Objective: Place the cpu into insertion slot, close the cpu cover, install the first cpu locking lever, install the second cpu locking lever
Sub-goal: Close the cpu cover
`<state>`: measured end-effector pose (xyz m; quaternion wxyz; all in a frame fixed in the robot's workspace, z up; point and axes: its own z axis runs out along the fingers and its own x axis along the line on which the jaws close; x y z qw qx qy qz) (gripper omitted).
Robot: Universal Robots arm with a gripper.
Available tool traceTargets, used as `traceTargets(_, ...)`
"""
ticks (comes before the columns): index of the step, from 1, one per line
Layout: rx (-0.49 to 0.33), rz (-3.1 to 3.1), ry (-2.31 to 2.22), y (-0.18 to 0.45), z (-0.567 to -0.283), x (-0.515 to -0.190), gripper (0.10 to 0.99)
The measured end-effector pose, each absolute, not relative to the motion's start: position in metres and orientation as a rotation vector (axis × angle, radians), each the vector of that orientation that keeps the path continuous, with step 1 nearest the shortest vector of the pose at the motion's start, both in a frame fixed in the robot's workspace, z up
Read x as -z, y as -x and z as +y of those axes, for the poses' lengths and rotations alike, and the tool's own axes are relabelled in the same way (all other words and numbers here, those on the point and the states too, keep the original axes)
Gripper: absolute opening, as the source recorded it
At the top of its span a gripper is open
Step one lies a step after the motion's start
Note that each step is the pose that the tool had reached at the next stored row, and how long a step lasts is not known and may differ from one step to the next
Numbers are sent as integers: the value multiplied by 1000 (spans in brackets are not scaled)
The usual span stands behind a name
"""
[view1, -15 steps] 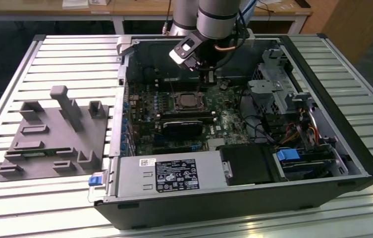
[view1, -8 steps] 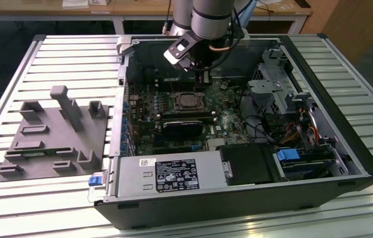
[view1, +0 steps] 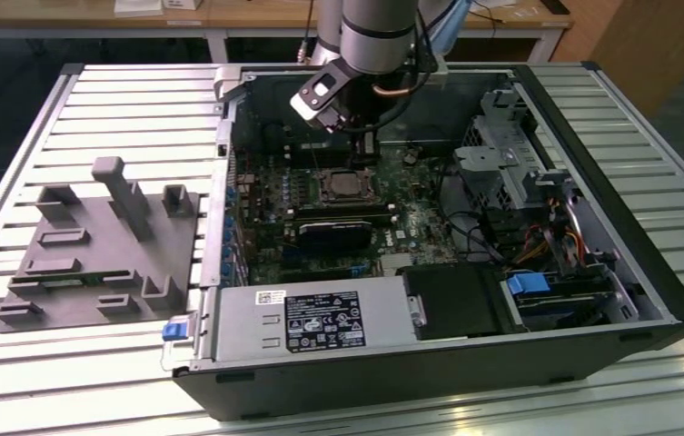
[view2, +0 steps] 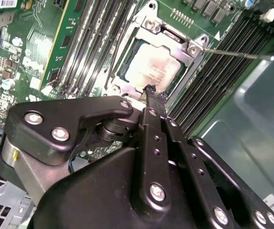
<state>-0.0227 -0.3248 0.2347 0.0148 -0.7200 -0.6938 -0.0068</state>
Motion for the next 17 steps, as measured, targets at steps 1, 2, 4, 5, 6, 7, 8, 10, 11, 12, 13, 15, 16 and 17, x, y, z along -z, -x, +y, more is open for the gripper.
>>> traceTargets(1, 23, -2160, 2242, 24, -325, -234, 106)
traceTargets(2, 25, -2161, 2243, 25, -325, -234, 106)
traceTargets(4, 32, -2164, 2246, 29, -325, -233, 106)
traceTargets(5, 37, -2166, 2247, 30, -325, -233, 106)
traceTargets(6, 42, -2168, 2249, 32, -325, -233, 106)
traceTargets(7, 46, -2170, 2251, 34, -325, -232, 106)
traceTargets(8, 48, -2171, 2252, 35, -325, -232, 106)
traceTargets(10, 49, -2171, 2253, 36, -325, -232, 106)
traceTargets(11, 49, -2171, 2253, 36, -325, -232, 106)
traceTargets(12, 49, -2172, 2253, 36, -325, -232, 106)
traceTargets(13, 49, -2172, 2253, 36, -325, -232, 106)
traceTargets(15, 49, -2172, 2252, 36, -325, -232, 106)
traceTargets(16, 49, -2174, 2250, 36, -325, -232, 106)
traceTargets(17, 49, -2180, 2244, 36, -325, -232, 106)
